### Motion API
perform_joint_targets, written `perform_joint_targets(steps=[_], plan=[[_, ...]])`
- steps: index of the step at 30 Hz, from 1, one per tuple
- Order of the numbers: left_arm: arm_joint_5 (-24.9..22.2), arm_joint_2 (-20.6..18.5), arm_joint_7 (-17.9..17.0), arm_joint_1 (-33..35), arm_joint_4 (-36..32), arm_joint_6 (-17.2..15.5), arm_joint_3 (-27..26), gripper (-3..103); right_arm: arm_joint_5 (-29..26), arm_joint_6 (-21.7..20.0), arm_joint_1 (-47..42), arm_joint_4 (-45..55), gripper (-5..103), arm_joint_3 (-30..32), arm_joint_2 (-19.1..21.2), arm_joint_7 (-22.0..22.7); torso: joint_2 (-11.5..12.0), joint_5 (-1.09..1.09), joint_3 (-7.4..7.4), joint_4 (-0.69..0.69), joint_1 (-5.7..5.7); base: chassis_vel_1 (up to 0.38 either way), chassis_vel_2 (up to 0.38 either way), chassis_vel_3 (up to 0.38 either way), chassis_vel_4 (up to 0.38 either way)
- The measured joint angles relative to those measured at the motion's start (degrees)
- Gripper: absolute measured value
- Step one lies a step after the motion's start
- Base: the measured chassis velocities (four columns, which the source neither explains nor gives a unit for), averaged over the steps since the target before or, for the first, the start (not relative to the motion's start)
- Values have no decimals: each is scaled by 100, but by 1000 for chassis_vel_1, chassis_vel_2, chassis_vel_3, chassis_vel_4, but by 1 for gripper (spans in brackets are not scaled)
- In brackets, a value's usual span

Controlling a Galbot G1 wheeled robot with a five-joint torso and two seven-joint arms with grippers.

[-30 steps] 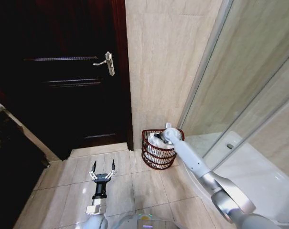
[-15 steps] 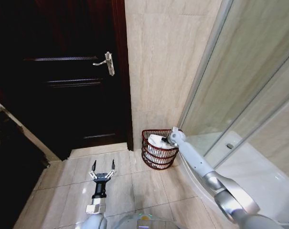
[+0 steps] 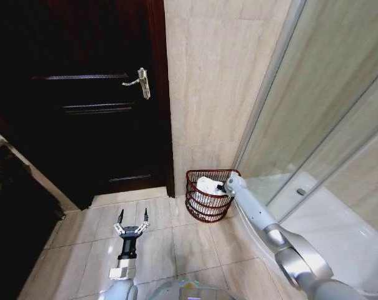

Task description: Discard the used towel into the hamper.

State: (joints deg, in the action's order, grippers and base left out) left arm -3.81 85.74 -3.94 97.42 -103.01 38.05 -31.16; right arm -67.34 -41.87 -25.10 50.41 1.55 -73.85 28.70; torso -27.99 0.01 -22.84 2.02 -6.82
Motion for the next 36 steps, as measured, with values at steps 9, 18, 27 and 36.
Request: perform_joint_targets(steps=[9, 18, 27, 36], plan=[[90, -12, 7, -65, -56, -103, 129, 100, -199, 0, -130, 959, 24, -64, 224, 211, 0, -1, 0, -2, 0, 0, 0, 0, 0], [62, -60, 110, -62, -182, -194, 139, 100, -459, 2, -284, 2043, 56, -277, 569, 1003, 0, -1, 0, 1, 0, 0, 0, 0, 0], [-92, -55, 307, -216, -194, -443, 80, 100, 314, 382, -855, 3496, 83, -69, 927, 1227, 0, 1, 0, 0, 0, 0, 0, 0, 0], [-215, -65, 451, -369, -108, -694, 173, 100, 2774, 1862, -2646, 4910, 100, 708, 1078, -10, 0, 1, 0, -2, 0, 0, 0, 0, 0]])
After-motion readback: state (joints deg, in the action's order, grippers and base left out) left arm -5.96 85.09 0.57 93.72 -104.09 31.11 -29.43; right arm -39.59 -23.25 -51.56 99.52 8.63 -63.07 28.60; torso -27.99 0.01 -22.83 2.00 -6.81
